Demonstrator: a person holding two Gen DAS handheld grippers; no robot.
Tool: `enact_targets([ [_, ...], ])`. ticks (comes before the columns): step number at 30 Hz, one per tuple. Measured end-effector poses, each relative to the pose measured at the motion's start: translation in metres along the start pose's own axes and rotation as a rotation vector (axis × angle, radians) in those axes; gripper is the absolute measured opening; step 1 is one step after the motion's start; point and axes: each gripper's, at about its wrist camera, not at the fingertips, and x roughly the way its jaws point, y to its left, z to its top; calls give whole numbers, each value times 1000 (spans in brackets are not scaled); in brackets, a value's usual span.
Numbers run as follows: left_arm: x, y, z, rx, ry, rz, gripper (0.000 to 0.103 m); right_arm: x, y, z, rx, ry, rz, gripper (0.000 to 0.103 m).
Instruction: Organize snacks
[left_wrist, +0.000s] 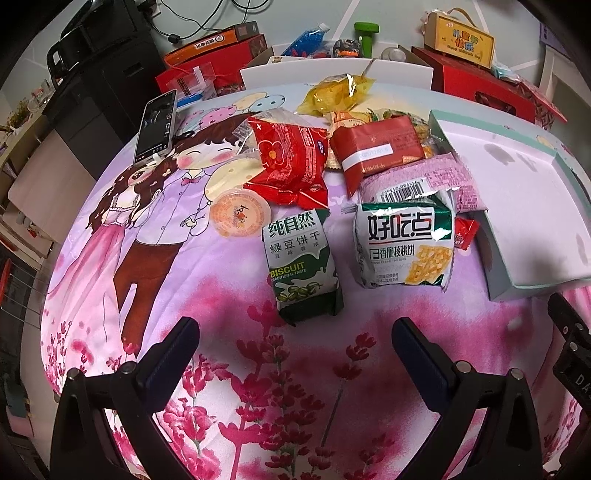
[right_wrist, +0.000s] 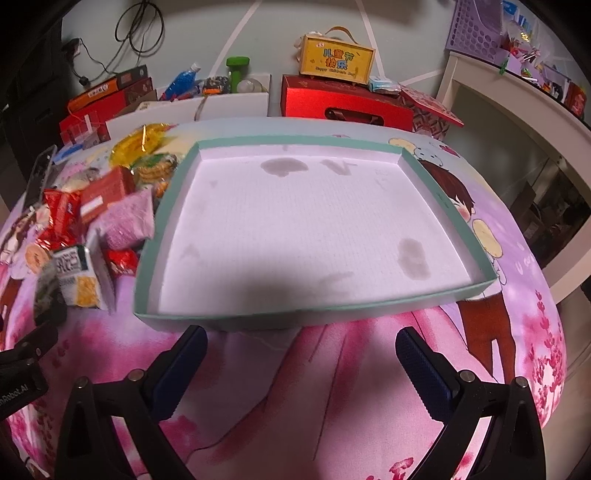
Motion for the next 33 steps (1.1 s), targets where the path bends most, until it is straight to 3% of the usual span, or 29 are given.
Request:
enact_targets([
  [4, -9, 9, 4, -17, -48, -12, 103, -11, 7, 10, -4, -44, 56, 103],
  [9, -10, 35, 11, -99, -57, -40, 103, -17, 29, 23, -23, -62, 168, 103],
  [12, -6, 45, 14, -133, -56, -48, 103, -16, 44, 32, -38, -71, 188, 103],
  [22, 24, 36, 28, -90, 2, -101, 102, -3, 87, 55, -85, -47, 298, 103],
  [27, 38, 34, 31, -78, 35, -128, 87, 4, 100, 52, -119, -17, 345, 102],
  [33, 47, 30, 30, -52, 53, -151, 83, 5, 107, 51, -135, 1, 381, 99],
])
